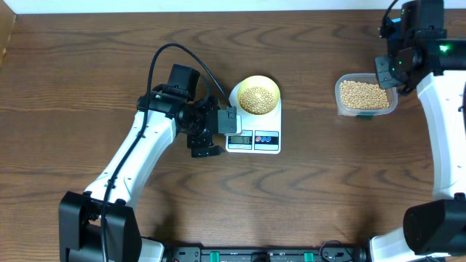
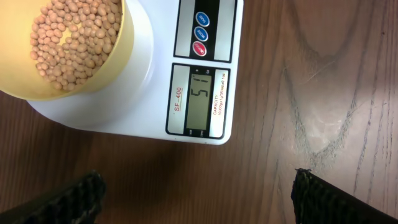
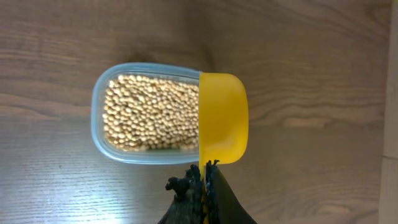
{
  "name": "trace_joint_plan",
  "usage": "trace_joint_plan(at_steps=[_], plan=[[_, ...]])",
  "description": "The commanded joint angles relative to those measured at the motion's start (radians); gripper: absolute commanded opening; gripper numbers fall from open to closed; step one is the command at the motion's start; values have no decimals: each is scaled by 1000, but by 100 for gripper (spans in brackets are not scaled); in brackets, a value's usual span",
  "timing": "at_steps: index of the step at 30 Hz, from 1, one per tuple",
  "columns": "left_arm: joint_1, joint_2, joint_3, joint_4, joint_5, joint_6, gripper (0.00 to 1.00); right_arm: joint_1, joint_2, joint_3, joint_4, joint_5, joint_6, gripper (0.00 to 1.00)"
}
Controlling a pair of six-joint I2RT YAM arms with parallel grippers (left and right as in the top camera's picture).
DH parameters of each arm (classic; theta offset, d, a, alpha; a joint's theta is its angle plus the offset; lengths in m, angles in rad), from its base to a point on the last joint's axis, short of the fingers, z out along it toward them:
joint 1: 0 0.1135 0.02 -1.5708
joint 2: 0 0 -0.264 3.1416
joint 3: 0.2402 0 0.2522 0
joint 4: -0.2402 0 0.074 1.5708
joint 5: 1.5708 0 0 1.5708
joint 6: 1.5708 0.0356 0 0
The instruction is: Scoop item into bowl and weigh 50g on scale
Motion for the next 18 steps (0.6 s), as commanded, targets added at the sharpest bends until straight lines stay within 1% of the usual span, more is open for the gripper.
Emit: trace_joint_plan(at_steps=[1, 3, 5, 7, 8, 10, 15, 18], plan=[[5, -11, -3, -2, 23, 3, 98, 20, -2, -1, 18, -141, 19, 1], [5, -11, -3, -2, 23, 3, 97, 27, 0, -1, 48, -389, 0, 1], [5, -11, -3, -2, 23, 3, 98, 39, 6, -1, 83, -648, -58, 1], [5, -11, -3, -2, 23, 3, 98, 62, 19, -1, 126, -832, -96, 1], [5, -11, -3, -2, 23, 3, 98, 79, 29, -1, 145, -874, -106, 1], [5, -11, -3, -2, 23, 3, 98, 116, 48, -1, 163, -872, -135, 1], [5, -11, -3, -2, 23, 3, 98, 228, 125, -1, 164, -829, -288, 1], [5, -11, -3, -2, 23, 3, 98, 288, 172, -1, 191, -777, -324, 1]])
